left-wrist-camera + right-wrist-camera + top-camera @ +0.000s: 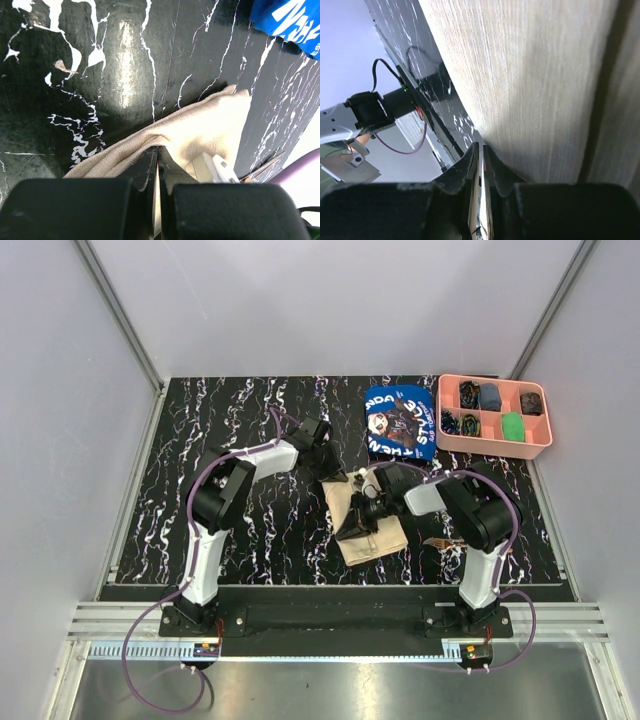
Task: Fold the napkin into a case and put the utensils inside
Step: Smooth out the 2/3-rectangle-folded napkin at the center of the board.
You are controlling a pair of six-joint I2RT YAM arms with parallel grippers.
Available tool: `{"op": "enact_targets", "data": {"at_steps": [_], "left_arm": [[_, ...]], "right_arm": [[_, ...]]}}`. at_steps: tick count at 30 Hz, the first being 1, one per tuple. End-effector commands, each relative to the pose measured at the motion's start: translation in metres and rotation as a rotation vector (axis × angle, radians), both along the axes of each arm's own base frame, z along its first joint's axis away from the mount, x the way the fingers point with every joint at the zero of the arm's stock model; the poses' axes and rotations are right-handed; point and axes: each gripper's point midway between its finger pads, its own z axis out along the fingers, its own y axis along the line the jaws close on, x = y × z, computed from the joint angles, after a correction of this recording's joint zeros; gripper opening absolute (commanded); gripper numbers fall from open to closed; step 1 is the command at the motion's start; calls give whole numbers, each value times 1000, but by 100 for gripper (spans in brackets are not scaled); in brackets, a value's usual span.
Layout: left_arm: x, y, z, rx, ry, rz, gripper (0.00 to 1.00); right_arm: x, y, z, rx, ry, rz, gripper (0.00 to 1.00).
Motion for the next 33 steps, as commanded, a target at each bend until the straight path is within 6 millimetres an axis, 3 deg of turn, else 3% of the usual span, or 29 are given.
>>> {"op": "enact_targets", "data": {"at_steps": [1, 9, 17, 19, 20, 21, 23, 25, 28, 29, 33], "left_arm": [[9, 0, -11, 2, -3, 4, 3], [12, 2, -17, 10, 7, 11, 3], [16, 3, -6, 27, -29, -10, 3], [13, -2, 4, 0, -43, -52, 6], [11, -6, 14, -21, -53, -74, 10], [9, -6, 17, -22, -61, -88, 14], [8, -6, 37, -45, -91, -99, 20], [6, -8, 56, -71, -121, -115, 29], [5, -13, 81, -117, -146, -140, 41], [4, -14, 87, -125, -150, -147, 42], [0, -16, 116, -170, -184, -173, 48]], "right_arm": [[-24, -12, 3, 3, 10, 12, 16], [-67, -25, 3, 0, 38, 12, 16], [-110, -33, -6, 0, 124, -2, 14], [-98, -33, 9, 9, 84, -37, 14], [-83, -34, 26, 31, 26, -75, 14], [-77, -42, 25, -24, 11, -101, 14], [-48, -46, 49, -26, -102, -146, 16], [-23, -61, 60, -47, -158, -199, 17], [12, -75, 67, -63, -182, -251, 18], [19, -78, 55, -87, -154, -249, 18], [49, -75, 41, -108, -150, -235, 18]]}}
